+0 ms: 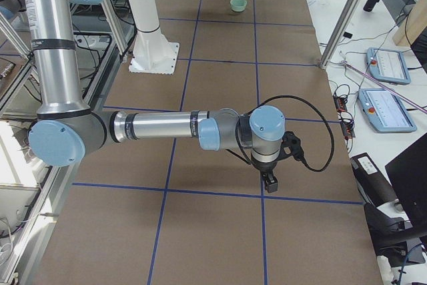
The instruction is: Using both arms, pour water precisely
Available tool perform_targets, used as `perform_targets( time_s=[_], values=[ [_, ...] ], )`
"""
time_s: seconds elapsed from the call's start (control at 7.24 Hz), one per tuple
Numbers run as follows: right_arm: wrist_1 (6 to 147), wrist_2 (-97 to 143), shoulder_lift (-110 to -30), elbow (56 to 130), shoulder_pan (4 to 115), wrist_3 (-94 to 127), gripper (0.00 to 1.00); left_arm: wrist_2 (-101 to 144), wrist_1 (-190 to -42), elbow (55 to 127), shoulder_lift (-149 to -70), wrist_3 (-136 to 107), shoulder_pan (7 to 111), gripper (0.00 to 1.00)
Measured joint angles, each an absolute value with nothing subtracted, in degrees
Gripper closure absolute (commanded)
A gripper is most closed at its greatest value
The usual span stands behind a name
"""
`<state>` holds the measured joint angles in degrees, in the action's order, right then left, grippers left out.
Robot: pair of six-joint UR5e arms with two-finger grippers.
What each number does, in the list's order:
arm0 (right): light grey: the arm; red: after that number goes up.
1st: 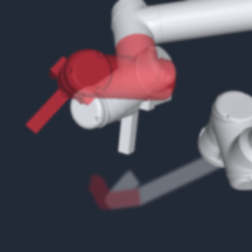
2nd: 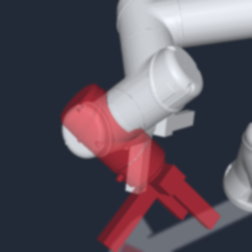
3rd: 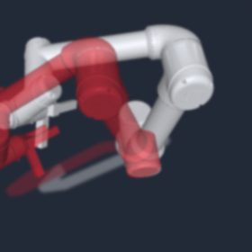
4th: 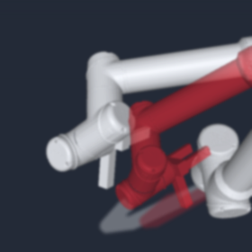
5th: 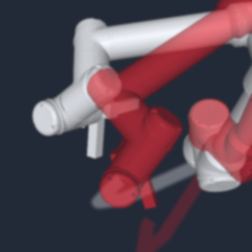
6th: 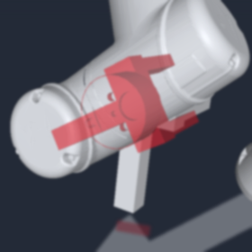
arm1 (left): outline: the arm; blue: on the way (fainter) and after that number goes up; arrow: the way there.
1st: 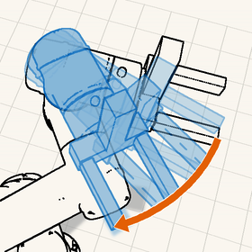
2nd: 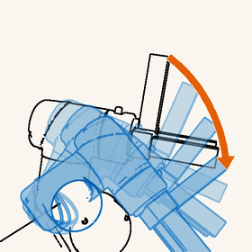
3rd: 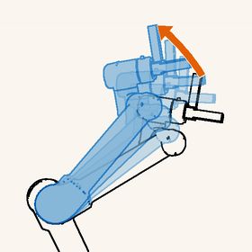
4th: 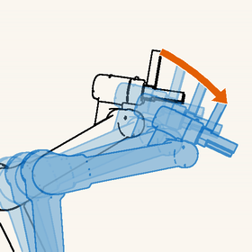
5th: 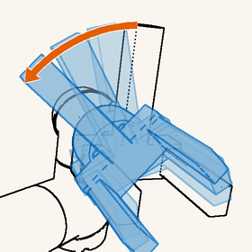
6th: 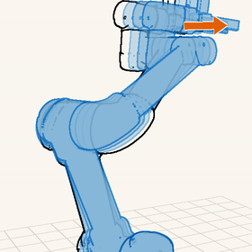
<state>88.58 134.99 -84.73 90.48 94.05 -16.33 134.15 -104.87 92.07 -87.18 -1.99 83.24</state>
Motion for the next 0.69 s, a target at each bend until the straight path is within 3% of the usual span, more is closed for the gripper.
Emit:
perform_targets(
  time_s=[0.28,0.69],
  values=[
    [88.7,135.0,-84.72,90.46,94.04,-16.29,0.0,132.05,-91.26,92.65,-89.9,9.28,90.62,0.0],
    [89.08,134.8,-84.63,90.36,92.83,-14.62,0.0,131.89,-87.04,93.03,-90.79,11.8,93.8,0.0]
  ],
)
